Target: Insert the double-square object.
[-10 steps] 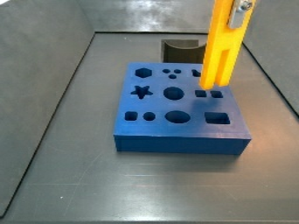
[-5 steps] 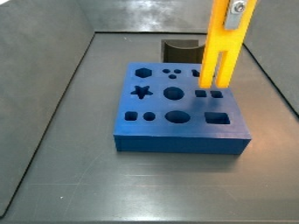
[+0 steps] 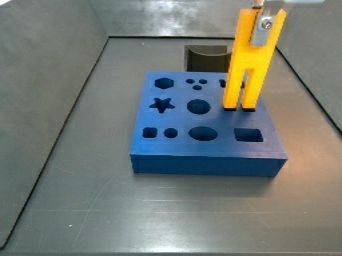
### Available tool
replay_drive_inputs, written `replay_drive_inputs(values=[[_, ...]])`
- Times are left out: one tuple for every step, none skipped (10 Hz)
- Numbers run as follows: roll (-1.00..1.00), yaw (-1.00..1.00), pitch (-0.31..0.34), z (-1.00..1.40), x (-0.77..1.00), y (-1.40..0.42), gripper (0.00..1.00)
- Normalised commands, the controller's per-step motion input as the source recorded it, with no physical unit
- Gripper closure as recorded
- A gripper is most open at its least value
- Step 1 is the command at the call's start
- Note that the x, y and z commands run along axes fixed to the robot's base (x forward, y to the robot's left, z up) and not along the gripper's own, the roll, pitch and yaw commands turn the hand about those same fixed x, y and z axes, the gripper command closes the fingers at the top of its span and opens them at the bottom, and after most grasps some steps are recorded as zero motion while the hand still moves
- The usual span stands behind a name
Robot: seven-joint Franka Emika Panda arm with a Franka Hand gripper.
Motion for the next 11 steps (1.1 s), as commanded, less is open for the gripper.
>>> replay_drive_inputs(values=[[0.02,-0.05,-0.004,-0.17,0.07,0.09,1.0],[0.0,0.0,-0.026,-0.19,0.02,0.0,1.0],[0.0,0.0,-0.027,-0.18,0.03,-0.04,1.0],[0.0,0.0,-0.037,-0.22,0.03,0.0,1.0],[0.0,0.0,-0.041,-0.21,0.02,-0.01,1.0],[0.0,0.0,-0.033,-0.19,0.11,-0.06,1.0],[0.0,0.0,-0.017,-0.19,0.28,-0.04,1.0],[0.0,0.02,-0.019,-0.26,0.43,0.0,1.0],[0.0,0.0,0.0,-0.16,0.3,-0.09,1.0],[0.01,-0.03,-0.024,-0.23,0.0,0.0,1.0],[0.06,0.0,-0.024,-0.19,-0.04,0.0,1.0]])
